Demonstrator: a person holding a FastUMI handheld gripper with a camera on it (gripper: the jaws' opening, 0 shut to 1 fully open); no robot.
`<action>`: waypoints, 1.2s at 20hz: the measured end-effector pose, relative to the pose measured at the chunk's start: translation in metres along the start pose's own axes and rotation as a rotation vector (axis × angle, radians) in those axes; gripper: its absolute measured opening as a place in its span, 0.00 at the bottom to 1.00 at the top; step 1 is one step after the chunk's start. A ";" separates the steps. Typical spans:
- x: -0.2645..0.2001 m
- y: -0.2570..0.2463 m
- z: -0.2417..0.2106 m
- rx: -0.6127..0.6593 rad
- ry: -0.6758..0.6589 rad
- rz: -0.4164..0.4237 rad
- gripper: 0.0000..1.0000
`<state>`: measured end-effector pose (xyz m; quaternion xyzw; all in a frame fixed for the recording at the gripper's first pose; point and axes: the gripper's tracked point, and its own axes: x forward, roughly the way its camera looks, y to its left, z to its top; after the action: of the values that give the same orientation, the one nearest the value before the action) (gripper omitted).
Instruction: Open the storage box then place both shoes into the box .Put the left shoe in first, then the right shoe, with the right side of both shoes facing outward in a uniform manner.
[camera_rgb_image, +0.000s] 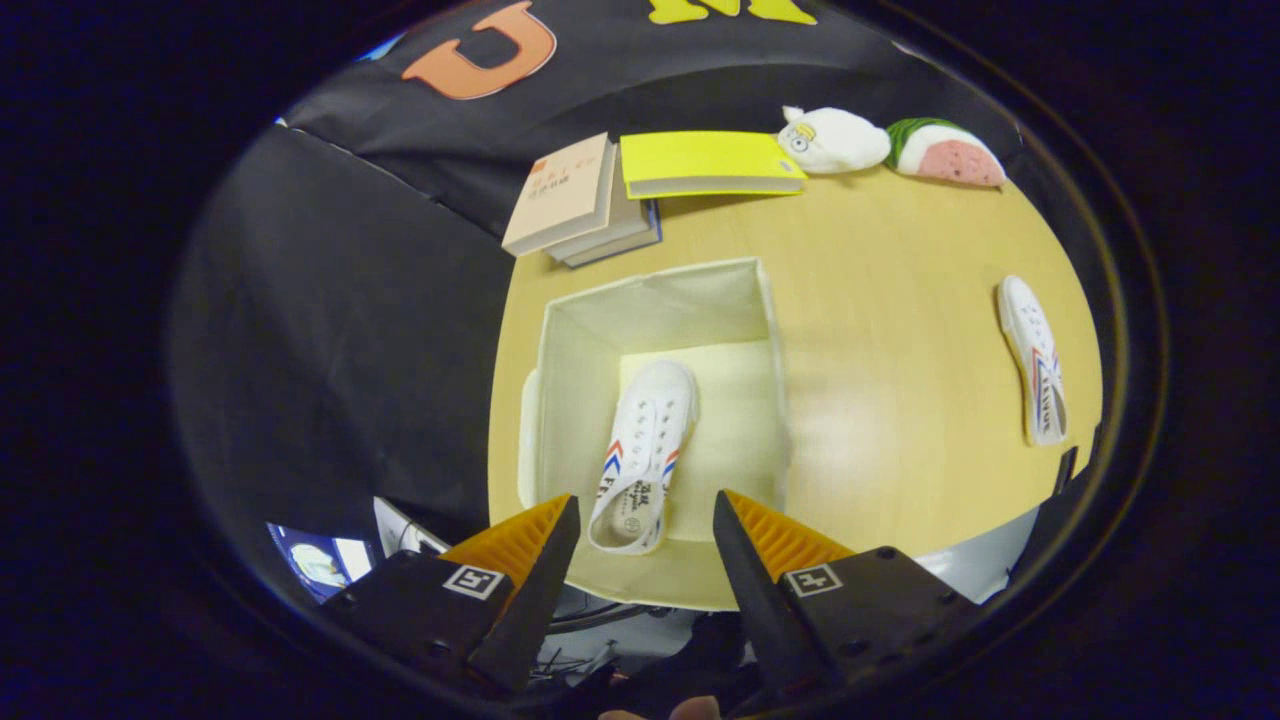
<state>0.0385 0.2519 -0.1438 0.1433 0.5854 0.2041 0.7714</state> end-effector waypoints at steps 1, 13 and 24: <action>-0.015 -0.014 0.003 0.003 -0.026 -0.007 0.87; -0.113 -0.229 0.015 0.038 -0.199 -0.222 0.95; -0.042 -0.419 0.039 0.039 0.011 -0.355 0.95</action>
<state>0.1278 -0.1346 -0.2909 0.0517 0.6094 0.0543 0.7893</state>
